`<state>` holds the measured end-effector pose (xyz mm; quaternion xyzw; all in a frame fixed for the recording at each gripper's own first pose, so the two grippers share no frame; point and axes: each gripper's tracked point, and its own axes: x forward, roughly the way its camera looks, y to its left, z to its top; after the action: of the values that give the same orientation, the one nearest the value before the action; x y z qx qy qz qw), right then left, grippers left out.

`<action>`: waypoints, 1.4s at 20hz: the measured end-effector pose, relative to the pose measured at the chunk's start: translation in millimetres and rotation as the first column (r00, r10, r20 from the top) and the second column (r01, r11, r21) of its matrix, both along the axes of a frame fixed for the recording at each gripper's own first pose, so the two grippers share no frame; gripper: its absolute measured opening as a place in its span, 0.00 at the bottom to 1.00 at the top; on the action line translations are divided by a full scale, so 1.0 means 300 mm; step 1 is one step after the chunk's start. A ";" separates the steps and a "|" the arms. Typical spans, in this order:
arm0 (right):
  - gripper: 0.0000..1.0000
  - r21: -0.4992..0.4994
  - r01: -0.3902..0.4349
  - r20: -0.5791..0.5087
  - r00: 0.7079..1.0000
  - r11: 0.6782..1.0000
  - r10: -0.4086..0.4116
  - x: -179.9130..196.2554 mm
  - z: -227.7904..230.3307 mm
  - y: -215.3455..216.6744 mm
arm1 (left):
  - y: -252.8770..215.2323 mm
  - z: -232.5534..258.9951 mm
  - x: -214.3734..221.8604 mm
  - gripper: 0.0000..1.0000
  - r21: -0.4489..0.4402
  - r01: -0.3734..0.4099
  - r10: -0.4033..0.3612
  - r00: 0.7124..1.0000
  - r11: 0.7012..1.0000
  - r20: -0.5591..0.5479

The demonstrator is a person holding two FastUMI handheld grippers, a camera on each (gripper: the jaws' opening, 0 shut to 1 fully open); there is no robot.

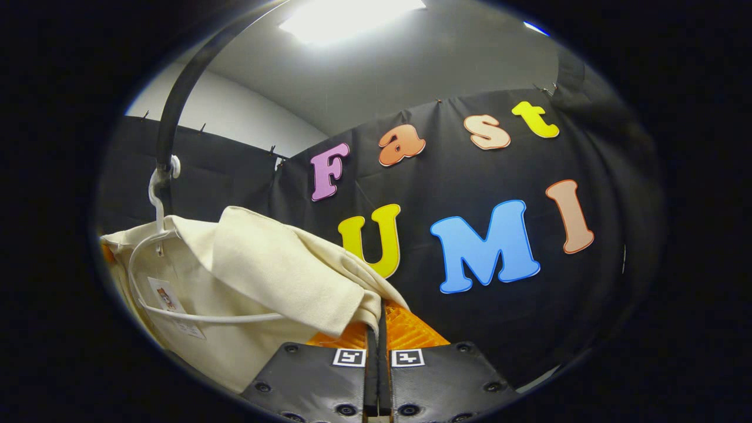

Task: Grasp the clothes on the hanger with both hands and then place them into the laundry hamper below.

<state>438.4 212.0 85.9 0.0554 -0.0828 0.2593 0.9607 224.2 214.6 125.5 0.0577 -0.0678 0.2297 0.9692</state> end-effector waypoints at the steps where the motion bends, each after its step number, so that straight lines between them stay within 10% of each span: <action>1: 0.02 0.012 -0.007 -0.009 1.000 1.000 0.007 0.005 0.000 -0.005 | 0.015 0.011 0.009 0.01 0.016 0.014 -0.014 1.000 1.000 0.003; 16: 0.02 0.047 0.042 -0.075 0.996 0.998 -0.038 0.122 -0.106 -0.062 | 0.096 -0.190 0.451 0.01 -0.110 0.264 -0.270 0.962 0.958 -0.046; 28: 0.02 -0.110 0.078 -0.127 0.988 0.991 -0.092 0.110 -0.348 -0.113 | -0.057 -0.572 0.509 0.01 -0.292 0.295 -0.330 0.941 0.910 -0.079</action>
<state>471.4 178.0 -18.5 0.0187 -0.0076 0.2179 0.9758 377.0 197.6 -46.2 -0.0750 0.0181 0.0744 0.9942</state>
